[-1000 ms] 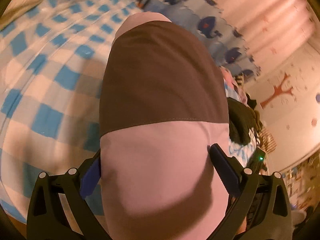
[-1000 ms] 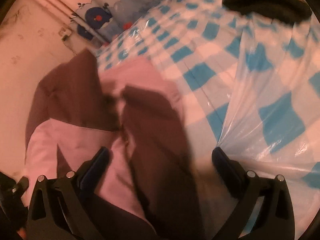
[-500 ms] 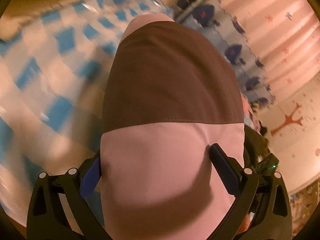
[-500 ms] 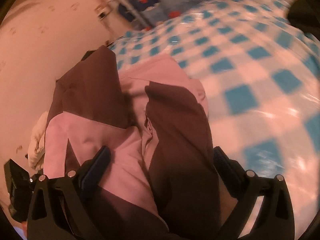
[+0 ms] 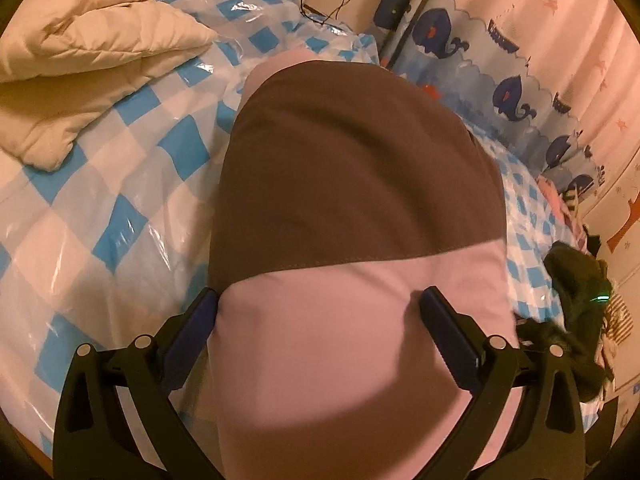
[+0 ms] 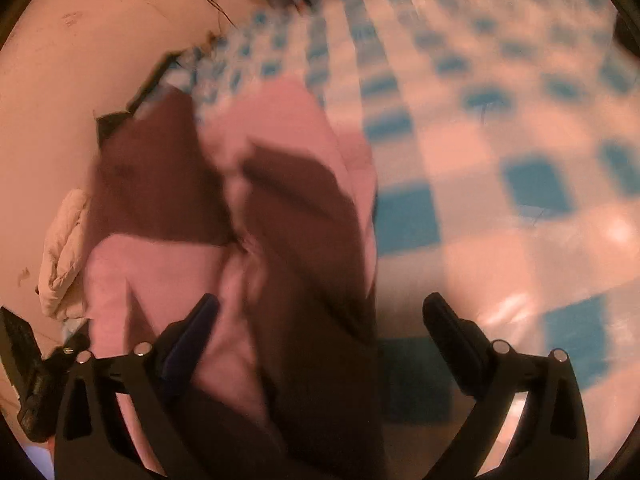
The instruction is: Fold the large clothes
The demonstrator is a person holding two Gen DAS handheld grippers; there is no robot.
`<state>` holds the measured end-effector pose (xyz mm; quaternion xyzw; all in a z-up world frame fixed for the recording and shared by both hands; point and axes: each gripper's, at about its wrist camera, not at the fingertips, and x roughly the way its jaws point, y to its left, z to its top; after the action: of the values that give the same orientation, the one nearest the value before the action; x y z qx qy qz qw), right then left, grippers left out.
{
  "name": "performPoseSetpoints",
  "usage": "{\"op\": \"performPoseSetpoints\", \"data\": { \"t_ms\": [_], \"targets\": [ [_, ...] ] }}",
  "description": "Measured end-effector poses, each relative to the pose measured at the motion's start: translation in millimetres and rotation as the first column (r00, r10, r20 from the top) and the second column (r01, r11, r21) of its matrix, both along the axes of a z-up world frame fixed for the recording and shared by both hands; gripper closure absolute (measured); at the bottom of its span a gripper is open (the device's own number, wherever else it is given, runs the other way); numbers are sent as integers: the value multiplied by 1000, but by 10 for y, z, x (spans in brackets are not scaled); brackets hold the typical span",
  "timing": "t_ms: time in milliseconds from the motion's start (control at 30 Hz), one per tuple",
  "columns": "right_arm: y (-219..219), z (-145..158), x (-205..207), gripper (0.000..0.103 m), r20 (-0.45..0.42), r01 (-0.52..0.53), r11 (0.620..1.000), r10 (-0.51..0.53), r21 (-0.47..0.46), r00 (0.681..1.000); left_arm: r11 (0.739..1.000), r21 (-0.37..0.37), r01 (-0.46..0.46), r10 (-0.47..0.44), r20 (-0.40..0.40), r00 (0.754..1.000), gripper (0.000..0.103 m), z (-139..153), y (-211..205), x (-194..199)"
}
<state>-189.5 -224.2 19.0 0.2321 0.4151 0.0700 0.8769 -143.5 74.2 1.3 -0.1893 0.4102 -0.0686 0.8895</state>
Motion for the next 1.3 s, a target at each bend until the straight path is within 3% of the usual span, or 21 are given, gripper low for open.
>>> {"op": "performPoseSetpoints", "data": {
  "t_ms": [33,67,100,133,233,433,500,600,700,767,967,1200,1300],
  "targets": [
    [87,175,-159,6,89,-20,999,23,-32,996,1000,-11,-7,7,3,1000,7,-26,62,-67],
    [199,259,-237,6,121,-31,993,45,-111,992,999,-27,-18,18,8,1000,7,-46,91,-90],
    [318,208,-247,6,109,-45,979,68,-200,992,999,-31,-19,19,11,1000,7,-72,120,-116],
    [360,89,-226,6,80,-64,975,83,-213,993,999,-33,-15,16,9,1000,7,-86,123,-124],
    [224,-310,-120,5,6,-69,995,70,-66,998,1000,-19,17,-17,-14,1000,7,-122,110,-135],
    [54,-244,-305,6,26,-35,999,34,35,999,998,64,14,-14,-6,1000,7,74,46,-344],
    [38,-135,-392,6,34,-22,999,21,29,999,991,126,44,-46,13,999,7,222,-62,-508],
    [120,218,-606,6,82,-16,995,24,-101,996,974,205,93,-101,25,995,7,407,-230,-763],
    [276,511,-894,6,52,-11,974,23,-227,998,963,238,126,-135,19,991,7,571,-360,-1013],
    [343,636,-1044,6,42,-20,964,32,-263,999,960,243,136,-145,21,989,7,663,-421,-1167],
    [445,908,-1437,6,40,-48,954,63,-296,997,956,244,165,-169,-6,986,7,846,-536,-1520],
    [668,1038,-1528,6,8,-92,920,103,-381,995,941,299,160,-169,3,986,7,970,-558,-1726],
    [726,1062,-1498,6,-1,-107,918,116,-383,993,944,287,163,-169,-5,986,7,992,-527,-1731]
  ]
}}
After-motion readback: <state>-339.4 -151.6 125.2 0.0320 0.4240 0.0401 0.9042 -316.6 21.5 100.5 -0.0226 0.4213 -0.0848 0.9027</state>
